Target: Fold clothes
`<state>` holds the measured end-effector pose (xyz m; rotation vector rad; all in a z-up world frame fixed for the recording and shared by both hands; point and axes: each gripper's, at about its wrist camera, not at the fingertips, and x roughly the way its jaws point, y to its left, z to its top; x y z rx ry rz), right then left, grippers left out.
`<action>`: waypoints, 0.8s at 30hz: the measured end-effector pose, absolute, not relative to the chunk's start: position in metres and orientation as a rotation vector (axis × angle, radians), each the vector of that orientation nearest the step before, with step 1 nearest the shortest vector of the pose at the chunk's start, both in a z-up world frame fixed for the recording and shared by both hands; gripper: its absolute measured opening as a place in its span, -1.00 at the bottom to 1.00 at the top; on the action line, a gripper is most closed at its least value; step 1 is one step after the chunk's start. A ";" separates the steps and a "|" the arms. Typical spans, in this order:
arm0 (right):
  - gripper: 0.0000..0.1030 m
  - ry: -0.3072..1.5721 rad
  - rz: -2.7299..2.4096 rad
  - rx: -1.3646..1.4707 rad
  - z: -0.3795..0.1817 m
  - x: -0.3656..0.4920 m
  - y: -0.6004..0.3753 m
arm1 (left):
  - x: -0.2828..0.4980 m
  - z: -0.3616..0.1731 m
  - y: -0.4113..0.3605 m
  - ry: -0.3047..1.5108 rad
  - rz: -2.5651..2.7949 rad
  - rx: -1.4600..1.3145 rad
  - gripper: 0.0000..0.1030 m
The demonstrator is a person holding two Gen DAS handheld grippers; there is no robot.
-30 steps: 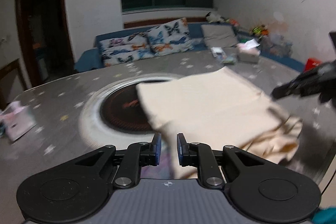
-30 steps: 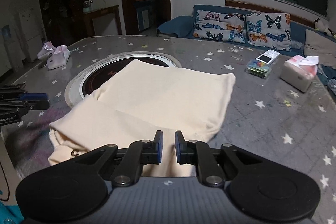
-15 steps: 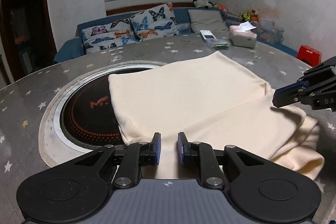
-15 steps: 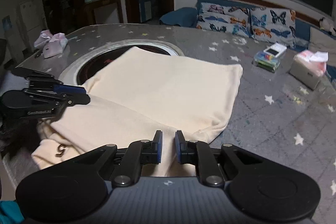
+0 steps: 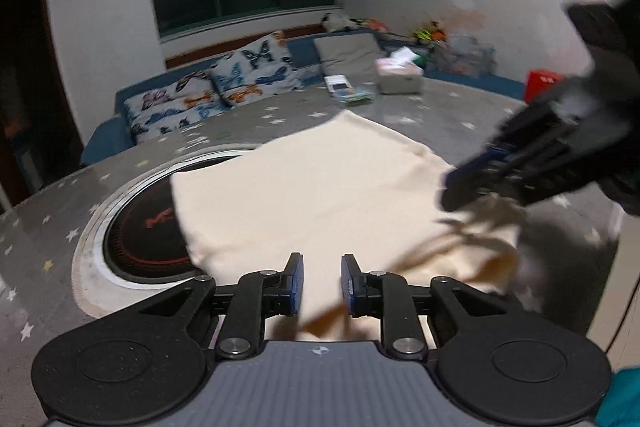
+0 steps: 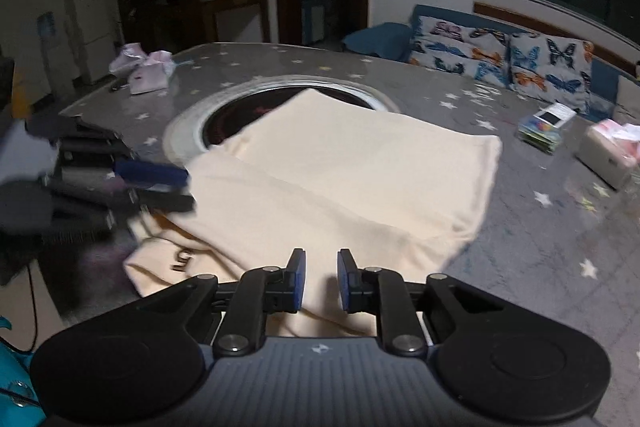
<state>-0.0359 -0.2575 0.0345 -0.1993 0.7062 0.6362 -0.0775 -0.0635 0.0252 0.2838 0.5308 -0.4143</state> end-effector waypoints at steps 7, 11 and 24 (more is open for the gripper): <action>-0.64 0.722 0.644 -0.224 0.030 -0.042 -0.253 | -0.087 0.022 -0.062 0.538 -0.414 0.312 -0.44; -0.47 0.732 0.627 -0.214 0.030 -0.042 -0.260 | -0.104 0.031 -0.051 0.515 -0.413 0.344 -0.22; -0.32 0.746 0.638 -0.265 0.040 -0.059 -0.271 | -0.127 0.009 -0.066 0.462 -0.491 0.549 -0.18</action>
